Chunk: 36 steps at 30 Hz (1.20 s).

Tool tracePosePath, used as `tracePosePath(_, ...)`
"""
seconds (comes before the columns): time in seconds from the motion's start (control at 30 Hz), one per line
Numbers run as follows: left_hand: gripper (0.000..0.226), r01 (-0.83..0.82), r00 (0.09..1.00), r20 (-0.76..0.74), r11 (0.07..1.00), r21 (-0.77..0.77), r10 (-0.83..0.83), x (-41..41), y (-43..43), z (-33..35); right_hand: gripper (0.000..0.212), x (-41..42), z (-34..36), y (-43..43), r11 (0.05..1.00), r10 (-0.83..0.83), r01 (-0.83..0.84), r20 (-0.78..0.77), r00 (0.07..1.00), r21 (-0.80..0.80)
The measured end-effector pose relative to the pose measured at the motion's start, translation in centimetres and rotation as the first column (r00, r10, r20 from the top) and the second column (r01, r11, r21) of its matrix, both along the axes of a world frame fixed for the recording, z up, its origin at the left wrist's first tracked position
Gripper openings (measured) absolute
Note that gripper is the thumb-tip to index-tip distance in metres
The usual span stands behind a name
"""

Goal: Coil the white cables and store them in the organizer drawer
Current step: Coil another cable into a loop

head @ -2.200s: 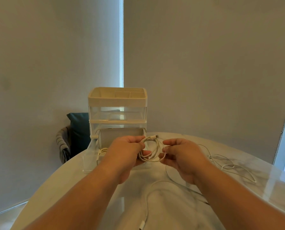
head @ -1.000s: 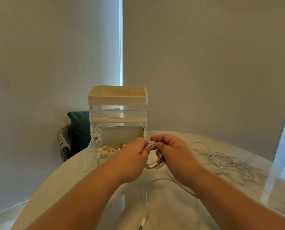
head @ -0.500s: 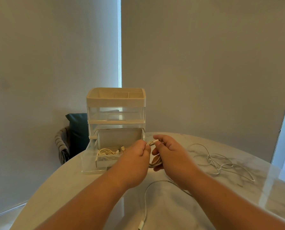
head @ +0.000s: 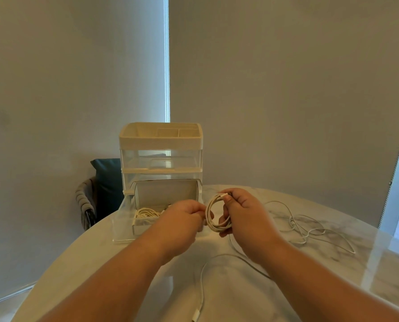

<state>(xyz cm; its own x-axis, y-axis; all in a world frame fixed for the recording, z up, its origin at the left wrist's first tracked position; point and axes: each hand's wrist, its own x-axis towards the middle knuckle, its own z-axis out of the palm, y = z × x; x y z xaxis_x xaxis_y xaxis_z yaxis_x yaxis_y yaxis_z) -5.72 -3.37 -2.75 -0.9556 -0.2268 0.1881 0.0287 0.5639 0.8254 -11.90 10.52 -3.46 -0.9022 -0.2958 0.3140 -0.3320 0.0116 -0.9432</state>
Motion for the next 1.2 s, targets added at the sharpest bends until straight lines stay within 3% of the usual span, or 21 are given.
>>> tracePosePath(0.3,0.018,0.103,0.987,0.107,0.988,0.112,-0.115,0.3,-1.5,0.7,0.023,-0.2,-0.1,0.1,0.999,0.011,-0.009,-0.022,1.000,0.052)
tracePosePath(0.4,0.014,0.097,0.985,0.113,0.957,0.275,-0.133,0.6,-1.9,1.1,0.024,-0.1,-0.1,0.3,0.997,-0.001,0.005,-0.053,0.999,0.077)
tracePosePath(0.53,0.020,0.097,0.971,0.120,0.802,0.589,-0.206,0.8,-1.7,1.5,0.027,-0.2,-0.2,0.4,0.992,-0.033,0.050,-0.137,0.990,0.120)
tracePosePath(0.67,0.023,0.091,0.961,0.092,0.613,0.785,-0.261,0.6,-1.3,1.5,0.029,-0.3,-0.2,0.4,0.984,-0.073,0.111,-0.253,0.965,0.138)
tracePosePath(0.8,0.041,0.109,0.949,0.089,0.581,0.807,-0.302,0.6,-0.8,1.0,0.029,0.0,-0.3,0.3,0.981,-0.071,0.119,-0.286,0.956,0.154)
tracePosePath(0.97,0.014,0.153,0.942,0.085,0.640,0.753,-0.325,0.4,-0.2,0.3,0.030,0.6,0.2,0.2,0.989,-0.052,0.083,-0.248,0.967,0.120)
tracePosePath(1.13,0.040,0.271,0.949,-0.109,0.586,0.764,-0.297,-0.1,0.2,-0.1,0.025,1.1,0.6,-0.2,1.000,0.025,-0.025,-0.120,0.993,0.001)
tracePosePath(1.2,0.049,0.273,0.954,-0.131,0.601,0.751,-0.269,-0.2,0.2,-0.2,0.024,1.1,0.7,-0.1,0.998,0.051,-0.048,-0.117,0.992,0.030)
